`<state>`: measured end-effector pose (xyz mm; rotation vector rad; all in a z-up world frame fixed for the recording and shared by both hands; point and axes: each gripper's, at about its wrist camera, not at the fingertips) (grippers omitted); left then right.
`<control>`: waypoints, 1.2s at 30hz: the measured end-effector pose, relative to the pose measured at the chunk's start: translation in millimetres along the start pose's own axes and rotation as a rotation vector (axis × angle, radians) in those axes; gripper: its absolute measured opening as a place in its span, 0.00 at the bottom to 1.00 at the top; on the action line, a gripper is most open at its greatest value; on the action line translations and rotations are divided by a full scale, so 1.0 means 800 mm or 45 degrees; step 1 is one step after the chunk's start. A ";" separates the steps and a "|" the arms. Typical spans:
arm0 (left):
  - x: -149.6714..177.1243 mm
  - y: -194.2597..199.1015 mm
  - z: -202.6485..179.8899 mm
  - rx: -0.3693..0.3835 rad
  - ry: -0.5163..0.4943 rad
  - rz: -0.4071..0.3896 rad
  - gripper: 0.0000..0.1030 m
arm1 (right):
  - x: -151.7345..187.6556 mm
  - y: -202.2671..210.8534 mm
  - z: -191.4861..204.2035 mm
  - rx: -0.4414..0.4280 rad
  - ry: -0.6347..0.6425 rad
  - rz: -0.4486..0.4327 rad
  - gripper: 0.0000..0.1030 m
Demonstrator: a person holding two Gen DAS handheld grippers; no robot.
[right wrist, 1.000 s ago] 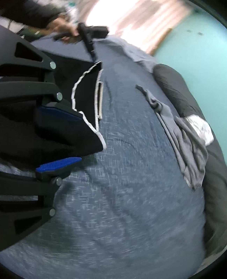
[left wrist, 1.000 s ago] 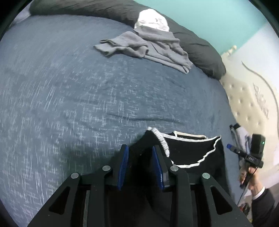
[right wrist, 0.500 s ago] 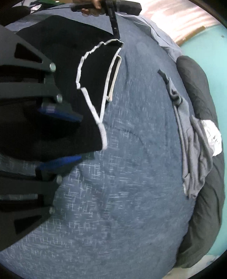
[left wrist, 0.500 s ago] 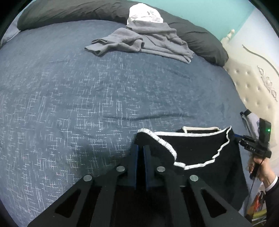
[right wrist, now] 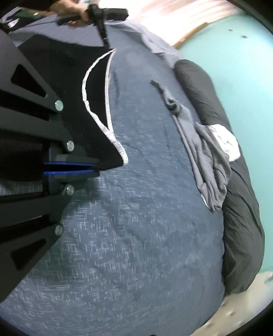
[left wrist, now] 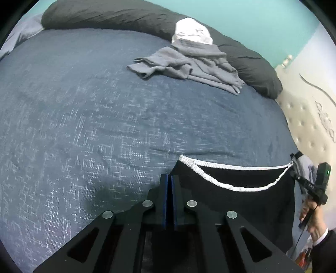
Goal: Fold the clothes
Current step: 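Grasp the white-trimmed folded edge with both grippers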
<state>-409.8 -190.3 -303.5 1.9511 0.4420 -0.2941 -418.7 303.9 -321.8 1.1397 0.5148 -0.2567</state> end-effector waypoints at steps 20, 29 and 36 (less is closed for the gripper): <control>0.000 -0.010 0.009 0.003 0.049 0.023 0.08 | -0.006 -0.012 -0.016 -0.039 -0.079 0.047 0.06; -0.008 -0.027 -0.028 -0.018 -0.063 0.083 0.18 | -0.023 -0.009 0.008 -0.058 -0.013 0.052 0.37; -0.007 -0.050 -0.038 -0.058 -0.105 0.119 0.21 | -0.018 -0.049 0.035 0.006 0.140 0.199 0.37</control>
Point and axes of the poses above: each gripper's, at about its wrist camera, not at the fingertips, and y roughly against the way its jaws point, z to its left, x to its underside, and after that the axes turned 6 degrees about z, right-handed
